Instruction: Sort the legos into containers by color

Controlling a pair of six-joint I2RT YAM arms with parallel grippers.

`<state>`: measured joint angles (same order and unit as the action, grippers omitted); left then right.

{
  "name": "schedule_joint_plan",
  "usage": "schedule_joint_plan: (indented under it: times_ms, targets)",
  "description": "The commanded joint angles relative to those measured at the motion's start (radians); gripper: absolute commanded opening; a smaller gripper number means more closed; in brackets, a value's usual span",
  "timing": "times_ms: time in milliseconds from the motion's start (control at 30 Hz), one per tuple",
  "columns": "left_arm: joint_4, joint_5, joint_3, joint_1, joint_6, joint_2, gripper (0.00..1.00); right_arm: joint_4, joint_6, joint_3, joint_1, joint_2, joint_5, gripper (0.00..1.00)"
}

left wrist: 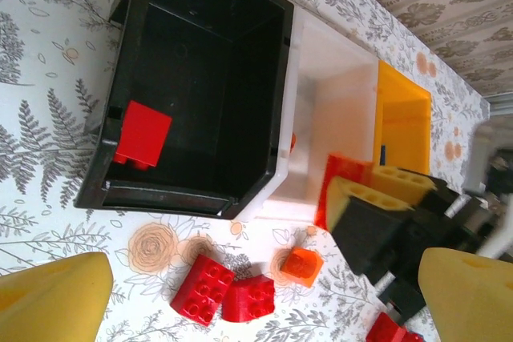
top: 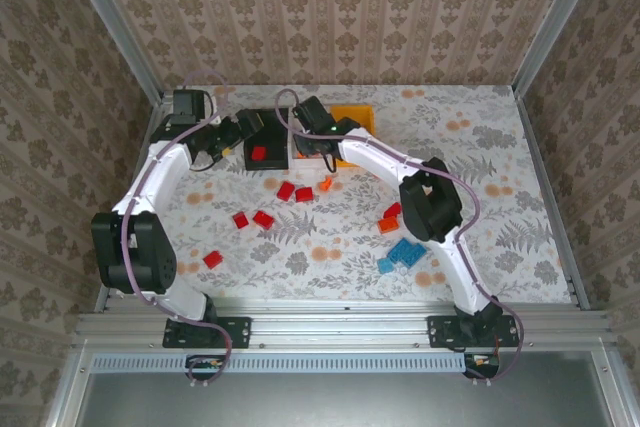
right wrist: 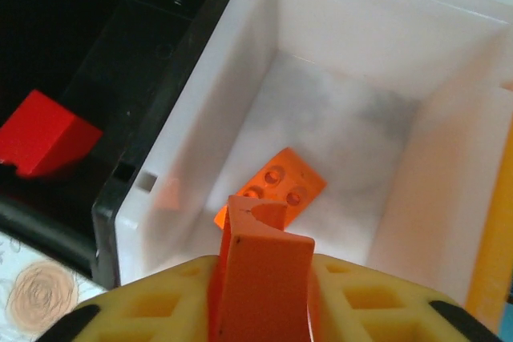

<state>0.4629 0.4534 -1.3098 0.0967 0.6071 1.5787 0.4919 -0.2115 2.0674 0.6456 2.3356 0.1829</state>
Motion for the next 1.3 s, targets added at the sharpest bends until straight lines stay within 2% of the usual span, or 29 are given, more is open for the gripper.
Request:
schedule_joint_plan:
  times_ms: [0,133,233,333,500,567,733,800,900,1000,1133,1267]
  targets:
    - [-0.016,0.036,0.008,-0.003,0.02,-0.009,1.0,0.093,0.018,0.09,-0.004,0.04,0.046,0.4]
    - [-0.032,0.034,0.017,-0.004,0.029,-0.022,1.0,0.109,0.022,0.14,0.0,0.038,0.048,0.5]
    - [-0.029,0.032,0.017,-0.003,0.026,-0.019,1.0,0.139,0.02,0.157,0.014,0.015,0.061,0.51]
    - [-0.019,0.015,0.017,-0.004,0.023,-0.018,1.0,0.102,0.017,0.071,0.03,-0.079,0.078,0.51]
    - [-0.013,0.005,0.02,0.047,0.018,-0.021,1.0,-0.041,-0.077,-0.32,0.025,-0.355,0.146,0.55]
    - [-0.012,0.005,0.021,0.112,0.02,-0.02,1.0,-0.047,-0.137,-0.485,0.017,-0.461,0.187,0.59]
    - [0.017,0.021,-0.006,0.342,-0.004,0.019,1.0,-0.024,-0.298,-0.893,-0.004,-0.729,0.255,0.67]
    - [0.014,0.033,-0.006,0.413,-0.001,0.031,1.0,0.006,-0.358,-1.001,-0.018,-0.809,0.237,0.69]
    - [0.01,0.051,-0.006,0.458,0.005,0.047,1.0,0.022,-0.437,-1.122,-0.044,-0.891,0.164,0.7]
    - [0.009,0.059,-0.008,0.462,0.01,0.055,1.0,-0.005,-0.49,-1.202,-0.069,-0.901,0.067,0.7]
    - [0.029,0.031,-0.015,0.454,-0.009,0.049,1.0,-0.098,-0.458,-1.245,-0.131,-0.863,-0.082,0.67]
    - [0.043,0.001,-0.02,0.454,-0.03,0.037,1.0,-0.122,-0.423,-1.239,-0.165,-0.842,-0.123,0.64]
